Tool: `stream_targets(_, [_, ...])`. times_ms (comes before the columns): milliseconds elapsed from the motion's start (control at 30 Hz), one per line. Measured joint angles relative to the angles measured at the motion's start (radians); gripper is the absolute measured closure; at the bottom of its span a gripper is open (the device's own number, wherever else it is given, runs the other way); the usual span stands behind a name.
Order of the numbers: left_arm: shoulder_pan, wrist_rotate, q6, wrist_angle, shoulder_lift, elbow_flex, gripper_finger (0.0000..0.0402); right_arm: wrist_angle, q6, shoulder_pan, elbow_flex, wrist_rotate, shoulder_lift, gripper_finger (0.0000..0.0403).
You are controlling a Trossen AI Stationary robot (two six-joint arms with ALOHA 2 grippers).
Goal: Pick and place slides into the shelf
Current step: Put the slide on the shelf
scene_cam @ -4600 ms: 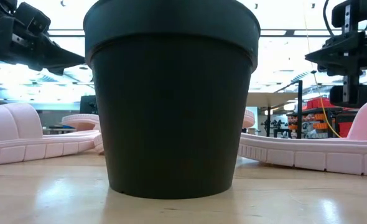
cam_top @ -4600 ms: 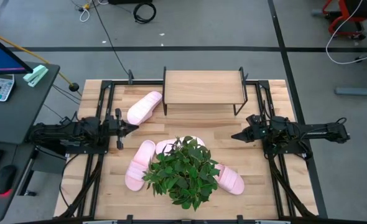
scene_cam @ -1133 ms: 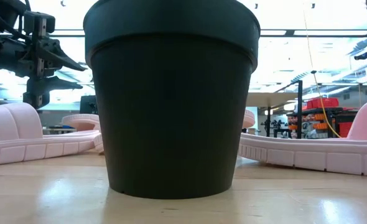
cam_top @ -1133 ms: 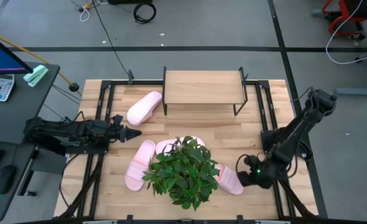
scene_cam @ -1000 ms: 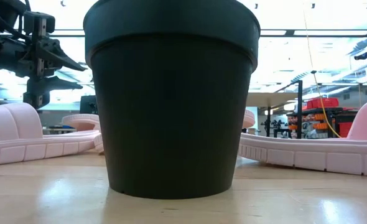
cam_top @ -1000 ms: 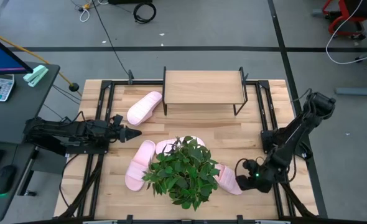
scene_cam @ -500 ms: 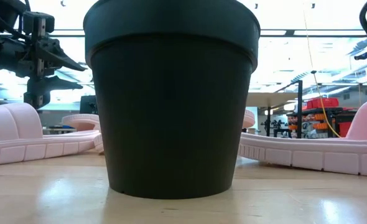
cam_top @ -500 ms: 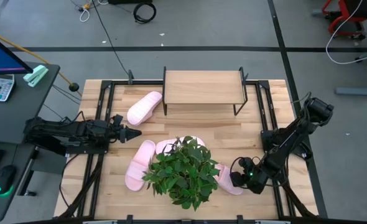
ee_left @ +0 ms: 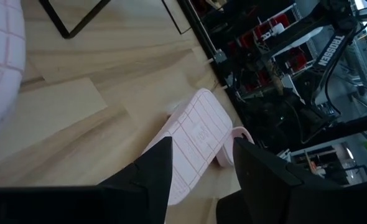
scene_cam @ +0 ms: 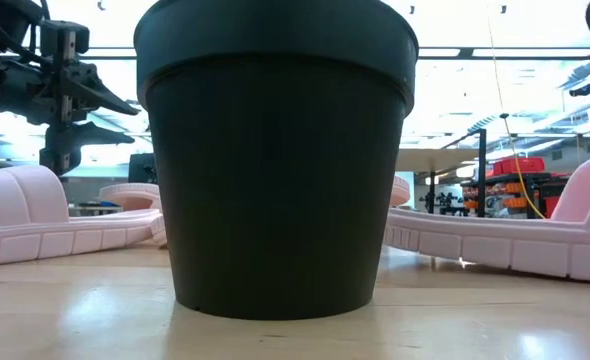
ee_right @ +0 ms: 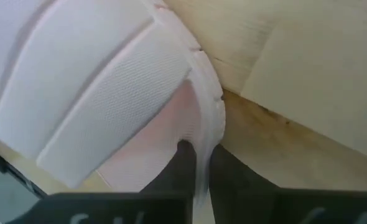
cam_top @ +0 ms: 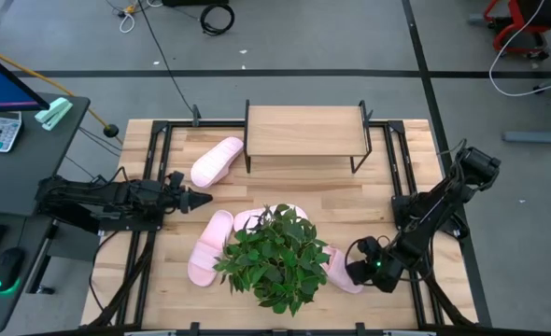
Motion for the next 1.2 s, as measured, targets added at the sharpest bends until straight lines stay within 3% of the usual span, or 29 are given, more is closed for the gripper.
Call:
stream_targets(367, [0.0, -0.007, 0.001, 0.0, 0.0, 0.0, 0.0228, -0.036, -0.079, 0.055, -0.003, -0.003, -0.275, 0.038])
stream_targets(600, [0.0, -0.007, 0.001, 0.0, 0.0, 0.0, 0.0234, -0.055, -0.281, 0.098, 0.02, 0.025, -0.498, 0.038])
stream_targets(700, [0.0, -0.007, 0.001, 0.0, 0.0, 0.0, 0.0234, -0.257, -0.281, 0.104, 0.087, 0.019, -0.571, 0.038])
stream_targets(900, [0.0, -0.008, 0.001, 0.0, 0.0, 0.0, 0.0237, -0.991, -0.169, 0.099, 0.309, 0.014, -0.6, 0.038])
stream_targets(1000, [0.0, -0.017, 0.001, 0.0, 0.0, 0.0, 0.0237, -1.261, -0.061, 0.096, 0.414, 0.085, -0.596, 0.038])
stream_targets(1200, [0.0, -0.05, 0.0, 0.003, 0.0, 0.0, 0.0239, -1.272, 0.022, 0.057, 0.497, 0.392, -0.608, 0.038])
